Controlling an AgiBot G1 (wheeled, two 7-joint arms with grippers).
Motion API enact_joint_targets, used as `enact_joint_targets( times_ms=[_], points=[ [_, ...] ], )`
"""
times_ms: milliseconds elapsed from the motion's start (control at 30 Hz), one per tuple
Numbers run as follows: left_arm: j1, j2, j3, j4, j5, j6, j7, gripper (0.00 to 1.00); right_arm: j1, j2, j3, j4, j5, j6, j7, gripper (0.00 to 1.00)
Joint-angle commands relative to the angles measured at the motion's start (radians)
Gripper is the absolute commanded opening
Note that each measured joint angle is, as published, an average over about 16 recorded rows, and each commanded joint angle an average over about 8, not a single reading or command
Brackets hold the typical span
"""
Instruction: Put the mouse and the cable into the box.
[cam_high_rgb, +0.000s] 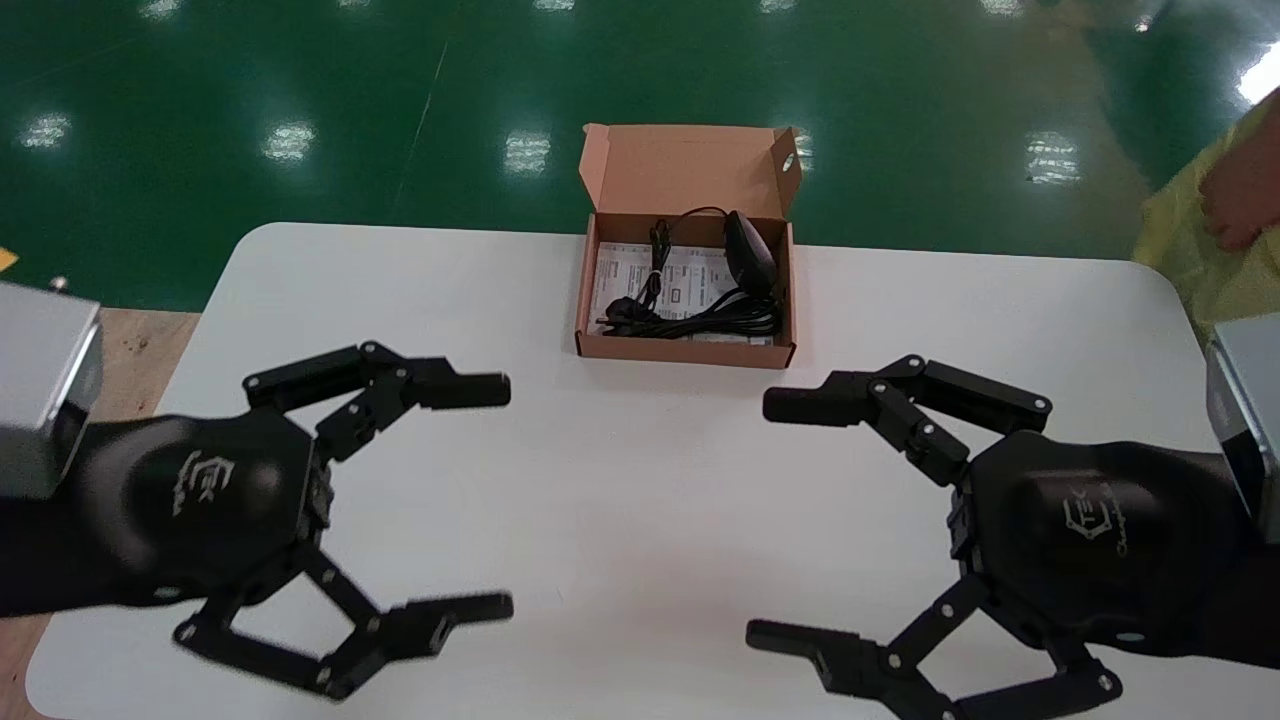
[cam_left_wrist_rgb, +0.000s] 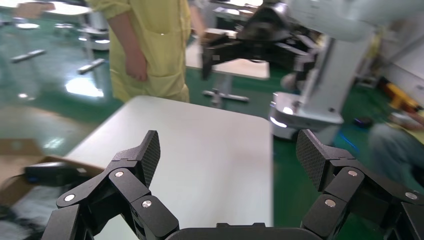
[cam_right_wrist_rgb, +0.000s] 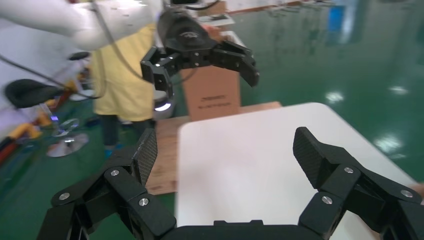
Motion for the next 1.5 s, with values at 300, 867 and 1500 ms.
enact_joint_targets(
  times_ms=[300,867,1500],
  points=[
    [0.018,-0.028,-0.011,-0.04,-0.018,0.027,-0.007,1.0,-0.023,0.006,0.01,0.035,0.018,-0.008,0.024,1.0],
    [0.008,-0.013,-0.005,-0.018,-0.008,0.012,-0.003,1.0,-0.011,0.004,0.006,0.013,0.009,-0.004,0.015,1.0],
    [0.006,-0.01,-0.004,-0.012,-0.005,0.008,-0.002,1.0,-0.008,0.003,0.004,0.008,0.007,-0.003,0.013,1.0]
  ],
)
